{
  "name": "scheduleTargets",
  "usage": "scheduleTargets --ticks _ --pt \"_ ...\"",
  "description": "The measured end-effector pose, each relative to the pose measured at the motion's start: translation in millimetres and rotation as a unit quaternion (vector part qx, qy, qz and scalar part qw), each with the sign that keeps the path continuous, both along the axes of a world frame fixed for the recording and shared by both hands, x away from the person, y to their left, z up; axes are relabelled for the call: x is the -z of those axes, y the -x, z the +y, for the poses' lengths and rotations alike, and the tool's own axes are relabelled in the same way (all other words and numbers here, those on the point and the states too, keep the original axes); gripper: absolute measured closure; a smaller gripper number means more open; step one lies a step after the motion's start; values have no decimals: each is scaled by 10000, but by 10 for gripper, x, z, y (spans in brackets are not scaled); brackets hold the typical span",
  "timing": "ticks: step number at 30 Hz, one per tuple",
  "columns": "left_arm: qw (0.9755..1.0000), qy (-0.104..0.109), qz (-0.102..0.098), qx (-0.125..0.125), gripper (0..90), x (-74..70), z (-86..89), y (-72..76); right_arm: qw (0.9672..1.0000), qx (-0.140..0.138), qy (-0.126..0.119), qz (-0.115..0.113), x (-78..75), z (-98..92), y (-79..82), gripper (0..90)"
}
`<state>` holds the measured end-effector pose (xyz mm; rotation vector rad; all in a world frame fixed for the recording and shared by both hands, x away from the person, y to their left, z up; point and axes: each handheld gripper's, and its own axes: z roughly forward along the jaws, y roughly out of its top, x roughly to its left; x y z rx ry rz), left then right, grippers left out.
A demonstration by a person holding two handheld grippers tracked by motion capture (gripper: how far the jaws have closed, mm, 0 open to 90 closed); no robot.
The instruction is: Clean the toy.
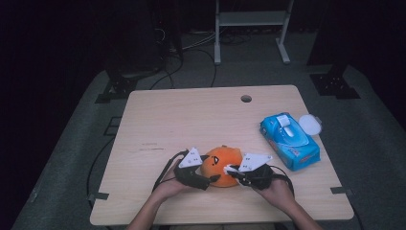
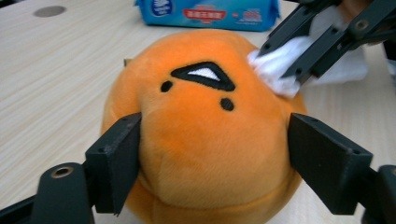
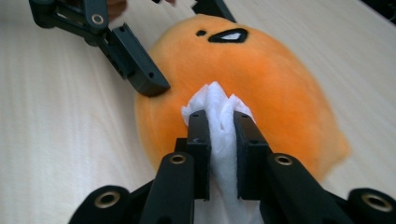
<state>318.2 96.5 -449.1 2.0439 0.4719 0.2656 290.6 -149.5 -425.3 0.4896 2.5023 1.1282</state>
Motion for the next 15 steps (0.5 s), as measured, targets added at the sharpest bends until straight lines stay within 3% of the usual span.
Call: scheduleTargets --ticks 2,5,11,12,13,15 --pt "9999 40 51 -82 218 -4 -3 -9 10000 70 5 2 -37 -51 -17 791" --pt "9997 131 130 -147 222 1 -1 -25 9994 184 -208 224 -47 -162 -60 794" --pt "9990 152 171 -388 224 7 -2 -50 9987 275 -340 266 -75 -235 -72 794" --pt "9984 172 215 -492 224 11 -9 -55 9986 237 -380 284 -85 -208 -50 794" --pt "9978 201 267 -581 224 9 -10 -68 9979 -18 -520 381 -97 -121 -4 794" --pt "9972 197 332 -641 224 4 3 -83 9990 -91 -361 246 -105 -60 31 794"
